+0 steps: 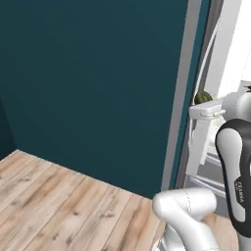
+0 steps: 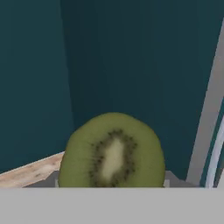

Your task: Retrieve the kiwi and banana from the fridge and place them into the bowl on the dining table.

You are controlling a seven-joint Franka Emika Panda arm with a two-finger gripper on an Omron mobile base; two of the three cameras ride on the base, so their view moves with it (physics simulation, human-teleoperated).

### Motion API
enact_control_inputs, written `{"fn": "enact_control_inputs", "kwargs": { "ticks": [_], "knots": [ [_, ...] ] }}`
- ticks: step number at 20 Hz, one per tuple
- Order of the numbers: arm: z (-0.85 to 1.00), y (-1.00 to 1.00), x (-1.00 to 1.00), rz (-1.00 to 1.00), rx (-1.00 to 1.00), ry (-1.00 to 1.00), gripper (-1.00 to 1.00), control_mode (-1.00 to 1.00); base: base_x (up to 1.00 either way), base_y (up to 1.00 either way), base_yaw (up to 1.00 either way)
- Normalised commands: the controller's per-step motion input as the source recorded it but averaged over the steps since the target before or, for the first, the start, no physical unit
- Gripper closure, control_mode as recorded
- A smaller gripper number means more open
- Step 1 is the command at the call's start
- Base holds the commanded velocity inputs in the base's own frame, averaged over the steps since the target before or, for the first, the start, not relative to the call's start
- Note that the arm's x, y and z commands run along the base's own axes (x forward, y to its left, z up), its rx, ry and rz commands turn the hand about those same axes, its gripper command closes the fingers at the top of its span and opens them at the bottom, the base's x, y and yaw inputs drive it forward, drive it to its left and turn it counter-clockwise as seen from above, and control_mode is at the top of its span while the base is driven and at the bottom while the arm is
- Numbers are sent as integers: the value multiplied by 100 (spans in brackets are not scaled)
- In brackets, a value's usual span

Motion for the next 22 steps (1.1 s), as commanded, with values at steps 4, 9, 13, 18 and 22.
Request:
{"fn": "enact_control_inputs", "kwargs": {
  "ticks": [4,9,13,18,22],
  "knots": [
    [0,0,0,0,0,0,100,100,-70,0,69],
    [0,0,0,0,0,0,100,100,-64,0,75],
    [0,0,0,0,0,0,100,100,-52,2,78],
    [0,0,0,0,0,0,100,100,-44,14,80],
    [0,0,0,0,0,0,100,100,-36,12,79]
  ]
}}
